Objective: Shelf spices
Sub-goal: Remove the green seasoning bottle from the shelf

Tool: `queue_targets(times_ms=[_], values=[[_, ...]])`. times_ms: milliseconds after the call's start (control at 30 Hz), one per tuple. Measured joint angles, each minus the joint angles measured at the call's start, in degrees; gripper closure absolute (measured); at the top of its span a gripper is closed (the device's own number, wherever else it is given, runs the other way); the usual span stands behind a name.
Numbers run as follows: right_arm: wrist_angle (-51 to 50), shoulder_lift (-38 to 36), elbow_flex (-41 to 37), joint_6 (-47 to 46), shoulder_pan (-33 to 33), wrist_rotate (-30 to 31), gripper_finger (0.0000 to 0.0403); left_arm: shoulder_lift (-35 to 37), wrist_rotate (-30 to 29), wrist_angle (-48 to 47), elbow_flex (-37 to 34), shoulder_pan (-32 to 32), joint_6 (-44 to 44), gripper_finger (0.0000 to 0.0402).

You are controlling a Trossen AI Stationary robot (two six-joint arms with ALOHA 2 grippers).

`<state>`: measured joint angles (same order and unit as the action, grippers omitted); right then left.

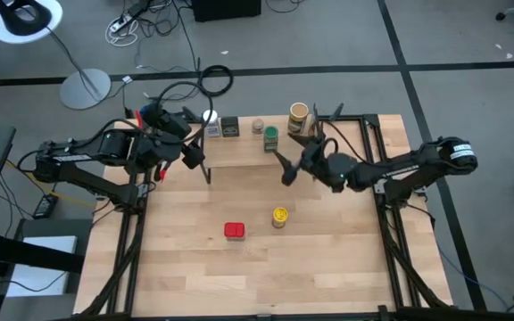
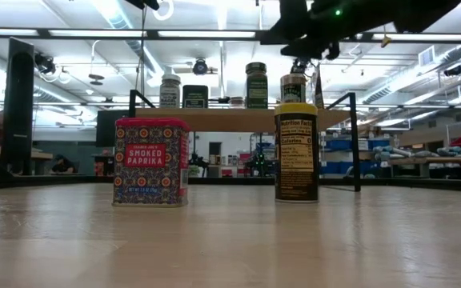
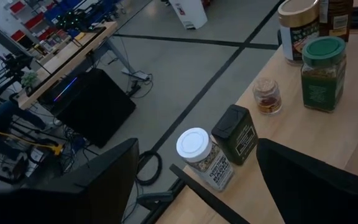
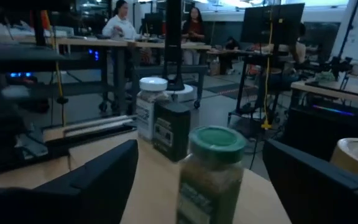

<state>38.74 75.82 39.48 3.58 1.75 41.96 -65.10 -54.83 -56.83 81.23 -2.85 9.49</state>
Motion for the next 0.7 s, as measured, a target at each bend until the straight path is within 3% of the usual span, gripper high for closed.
queue_targets(times_ms=[267, 533, 700], values=[[-0.67, 0.31, 0.00, -5.43, -7.50, -11.60, 0.0030, 0.00, -0.02, 0.15, 0.00, 0.32, -0.08, 0.0071], [-0.91, 4.34, 1.17, -6.54, -11.08, -17.60, 0.0029, 0.00, -0.98, 0.19, 0.00, 0.74, -0.19, 0.0071], [-0.85, 8.96, 4.29, -6.39, -11.90, -17.95, 0.0030, 0.00, -0.98, 0.13, 0.00, 0.75, -0.20, 0.0071]])
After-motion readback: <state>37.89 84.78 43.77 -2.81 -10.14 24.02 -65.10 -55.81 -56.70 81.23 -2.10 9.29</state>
